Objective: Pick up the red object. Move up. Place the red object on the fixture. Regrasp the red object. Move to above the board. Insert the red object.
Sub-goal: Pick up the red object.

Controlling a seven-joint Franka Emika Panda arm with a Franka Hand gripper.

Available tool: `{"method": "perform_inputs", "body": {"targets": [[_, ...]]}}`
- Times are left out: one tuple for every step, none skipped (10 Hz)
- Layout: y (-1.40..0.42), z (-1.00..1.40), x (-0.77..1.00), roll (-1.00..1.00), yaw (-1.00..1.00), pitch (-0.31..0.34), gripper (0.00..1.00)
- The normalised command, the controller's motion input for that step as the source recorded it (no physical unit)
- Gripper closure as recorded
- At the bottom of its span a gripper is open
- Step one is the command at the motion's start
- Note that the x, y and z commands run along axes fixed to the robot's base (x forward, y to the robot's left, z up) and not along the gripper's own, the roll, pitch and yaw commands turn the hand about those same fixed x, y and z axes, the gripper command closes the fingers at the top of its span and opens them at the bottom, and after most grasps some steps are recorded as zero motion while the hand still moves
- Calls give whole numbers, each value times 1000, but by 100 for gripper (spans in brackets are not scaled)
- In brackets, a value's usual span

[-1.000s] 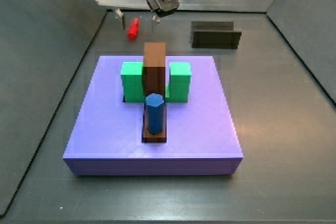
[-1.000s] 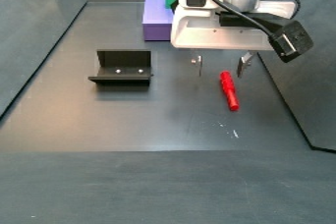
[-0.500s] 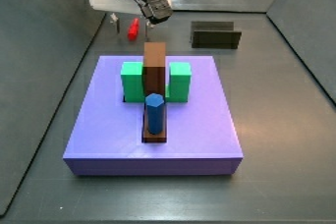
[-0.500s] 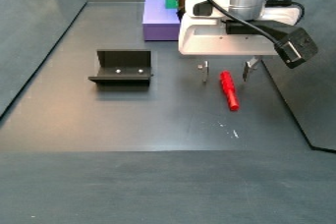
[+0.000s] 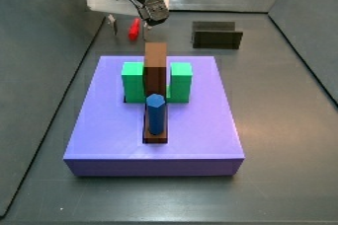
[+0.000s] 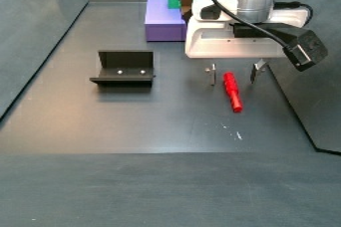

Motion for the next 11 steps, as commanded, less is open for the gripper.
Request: {"method": "perform_inputs", "body": {"targets": [[117,-100,9,-54,0,-9,0],[94,-57,6,-59,0,0,0],[0,0,0,-46,0,0,0],[0,0,0,-17,0,0,0],[0,0,0,19,0,0,0],[0,0,0,0,0,0,0],[0,0,0,0,0,0,100],[0,0,0,0,0,0,100],[0,0,0,0,0,0,100],[0,0,0,0,0,0,100],[0,0,0,0,0,0,100]]}}
